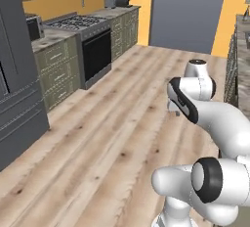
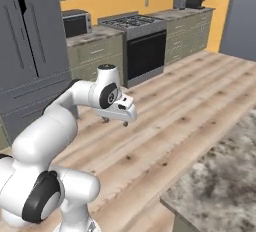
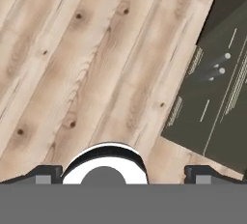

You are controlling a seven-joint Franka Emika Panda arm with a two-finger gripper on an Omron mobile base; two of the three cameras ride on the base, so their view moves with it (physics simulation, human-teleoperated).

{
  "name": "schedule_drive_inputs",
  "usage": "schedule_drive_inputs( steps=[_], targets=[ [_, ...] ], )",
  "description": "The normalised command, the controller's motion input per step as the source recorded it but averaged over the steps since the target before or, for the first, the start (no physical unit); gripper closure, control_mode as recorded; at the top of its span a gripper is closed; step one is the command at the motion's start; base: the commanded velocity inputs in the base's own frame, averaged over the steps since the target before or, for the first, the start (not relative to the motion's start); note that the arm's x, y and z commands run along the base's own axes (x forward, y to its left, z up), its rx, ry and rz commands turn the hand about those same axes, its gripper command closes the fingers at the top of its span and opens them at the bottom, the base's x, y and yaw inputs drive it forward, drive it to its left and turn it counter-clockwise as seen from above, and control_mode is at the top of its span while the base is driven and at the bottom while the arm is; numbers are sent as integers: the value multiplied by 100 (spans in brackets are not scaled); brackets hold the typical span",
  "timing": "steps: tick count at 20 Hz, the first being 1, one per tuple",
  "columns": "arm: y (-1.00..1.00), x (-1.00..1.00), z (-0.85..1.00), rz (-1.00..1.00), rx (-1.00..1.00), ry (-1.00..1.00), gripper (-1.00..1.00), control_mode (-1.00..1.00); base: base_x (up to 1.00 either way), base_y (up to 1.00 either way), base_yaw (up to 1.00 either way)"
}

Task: Place the drinks on the dining counter in a tight cluster.

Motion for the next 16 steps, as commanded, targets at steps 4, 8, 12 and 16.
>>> schedule_drive_inputs(
  steps=[4,8,12,16],
  targets=[
    [0,0,0,0,0,0,-100,100,68,1,-25],
    [0,0,0,0,0,0,-100,100,68,1,-27],
    [0,0,0,0,0,0,-100,100,69,1,-27],
    [0,0,0,0,0,0,-100,100,73,5,-24]
  ],
)
